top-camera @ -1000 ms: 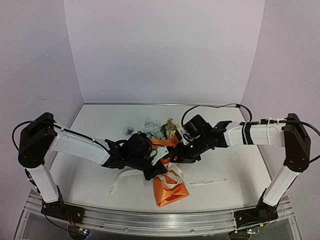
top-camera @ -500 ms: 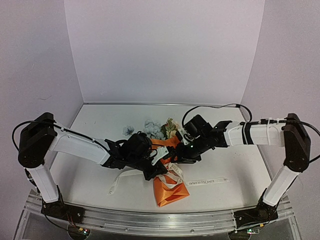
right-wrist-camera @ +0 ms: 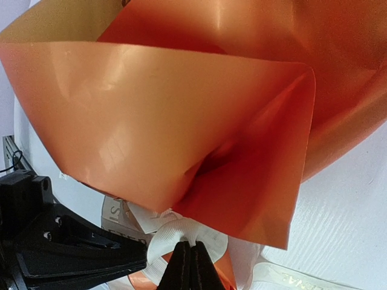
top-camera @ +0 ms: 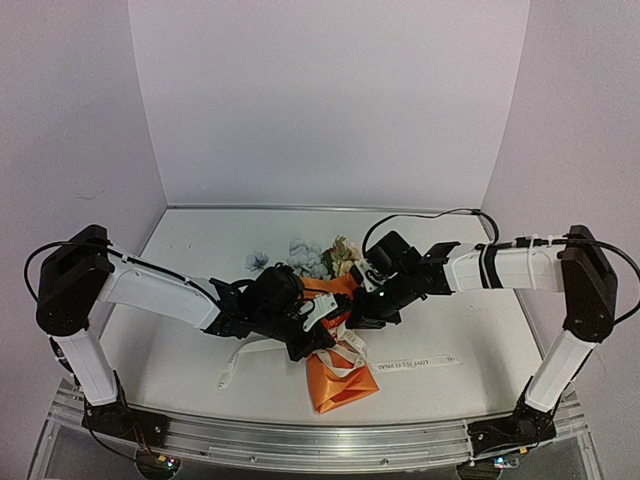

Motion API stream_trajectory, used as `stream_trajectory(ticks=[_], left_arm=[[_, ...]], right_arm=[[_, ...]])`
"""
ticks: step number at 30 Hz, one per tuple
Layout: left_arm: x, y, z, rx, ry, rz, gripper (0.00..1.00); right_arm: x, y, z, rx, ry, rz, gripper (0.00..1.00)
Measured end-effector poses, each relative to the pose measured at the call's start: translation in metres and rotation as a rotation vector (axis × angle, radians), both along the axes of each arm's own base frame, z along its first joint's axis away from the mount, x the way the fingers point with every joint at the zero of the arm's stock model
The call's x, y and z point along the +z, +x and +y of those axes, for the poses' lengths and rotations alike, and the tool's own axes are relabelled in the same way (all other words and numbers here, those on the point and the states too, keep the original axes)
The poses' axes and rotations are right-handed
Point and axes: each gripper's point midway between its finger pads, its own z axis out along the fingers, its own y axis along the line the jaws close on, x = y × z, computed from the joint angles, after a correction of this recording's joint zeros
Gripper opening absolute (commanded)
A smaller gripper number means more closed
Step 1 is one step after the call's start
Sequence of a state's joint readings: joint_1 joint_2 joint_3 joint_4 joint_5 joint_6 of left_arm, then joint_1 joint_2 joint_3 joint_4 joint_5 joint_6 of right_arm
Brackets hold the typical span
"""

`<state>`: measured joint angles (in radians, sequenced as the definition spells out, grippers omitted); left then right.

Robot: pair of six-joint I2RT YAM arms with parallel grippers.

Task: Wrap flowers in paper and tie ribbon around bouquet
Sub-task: Cross the half-tied ribbon over the folded bouquet.

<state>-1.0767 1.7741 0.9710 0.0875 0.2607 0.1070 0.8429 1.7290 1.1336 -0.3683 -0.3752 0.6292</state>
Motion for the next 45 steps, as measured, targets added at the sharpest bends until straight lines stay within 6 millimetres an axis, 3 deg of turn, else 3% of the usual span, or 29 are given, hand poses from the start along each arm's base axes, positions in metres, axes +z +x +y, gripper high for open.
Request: stream_trajectory(ticks=[3,9,17,24,34,38,45], left_arm=[[0.000,0.000,0.000,0.001,0.000,0.000,0.02],[0.000,0.000,0.000,0.007,0.000,0.004,0.18],[0.008,0.004,0.001,0.034,-0.013,0.002,0.27],[0.031,0.007,0.000,0.050,-0.058,-0.028,0.30],[0.041,0.029,-0.002,0.118,-0.035,-0.070,0.29],[0.037,0.036,-0.007,0.130,-0.009,-0.073,0.30],[0.014,0.032,0.000,0.118,0.068,-0.041,0.29]], right_arm=[[0.000,0.000,0.000,0.001,0.000,0.000,0.00],[0.000,0.000,0.000,0.004,-0.001,-0.003,0.00],[-0.001,0.000,-0.001,0.006,-0.003,-0.003,0.00],[-0.001,0.000,0.000,0.007,-0.002,-0.004,0.00],[-0.005,-0.003,-0.003,0.007,-0.011,0.003,0.00],[-0.006,-0.003,-0.004,0.007,-0.013,0.004,0.00],[-0.007,-0.003,-0.004,0.007,-0.014,0.002,0.00]])
